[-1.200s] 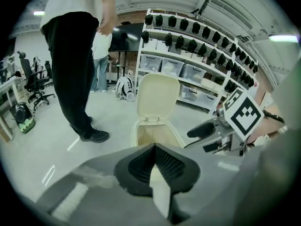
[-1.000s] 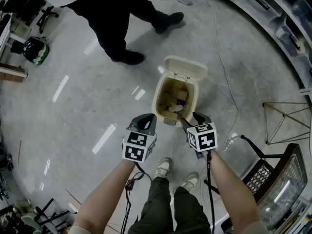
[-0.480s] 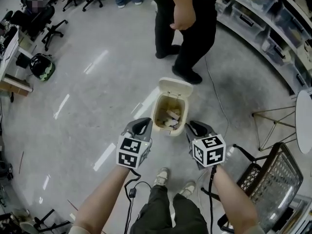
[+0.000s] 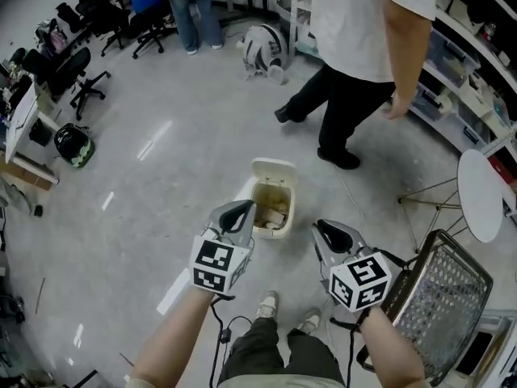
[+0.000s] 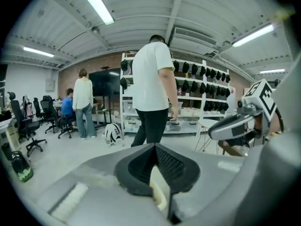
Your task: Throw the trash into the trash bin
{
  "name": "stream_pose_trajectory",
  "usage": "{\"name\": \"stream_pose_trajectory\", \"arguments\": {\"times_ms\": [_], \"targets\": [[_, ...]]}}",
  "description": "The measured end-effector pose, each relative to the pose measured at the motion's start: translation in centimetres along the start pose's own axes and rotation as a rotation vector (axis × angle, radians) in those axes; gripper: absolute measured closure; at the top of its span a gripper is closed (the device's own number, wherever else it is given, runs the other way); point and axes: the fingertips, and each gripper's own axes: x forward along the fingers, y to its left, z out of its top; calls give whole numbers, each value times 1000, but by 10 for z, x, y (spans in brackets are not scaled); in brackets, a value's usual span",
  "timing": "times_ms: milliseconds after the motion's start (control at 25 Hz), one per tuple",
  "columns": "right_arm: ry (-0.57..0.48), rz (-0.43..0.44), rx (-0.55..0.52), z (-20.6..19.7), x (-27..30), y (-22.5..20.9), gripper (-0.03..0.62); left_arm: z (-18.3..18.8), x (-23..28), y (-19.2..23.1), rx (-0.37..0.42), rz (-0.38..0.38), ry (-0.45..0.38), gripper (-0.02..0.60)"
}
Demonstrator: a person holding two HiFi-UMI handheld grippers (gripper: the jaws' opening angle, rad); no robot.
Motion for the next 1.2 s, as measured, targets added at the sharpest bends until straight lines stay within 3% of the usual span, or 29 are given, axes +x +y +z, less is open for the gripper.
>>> {"name": "stream_pose_trajectory", "arguments": {"times_ms": [320, 600, 880, 1200], "targets": [[-163, -48, -41, 81, -120, 12, 557, 94, -58, -49, 112, -30, -123, 579], [-305, -122, -77, 132, -211, 24, 557, 150, -97, -90, 127, -83, -212, 580], [-388, -184, -96, 149, -283, 58, 557, 189, -144, -145, 179, -134, -298, 580], [-440, -240, -83, 139, -340, 62, 587, 208, -177, -211, 201, -212, -354, 579]]}}
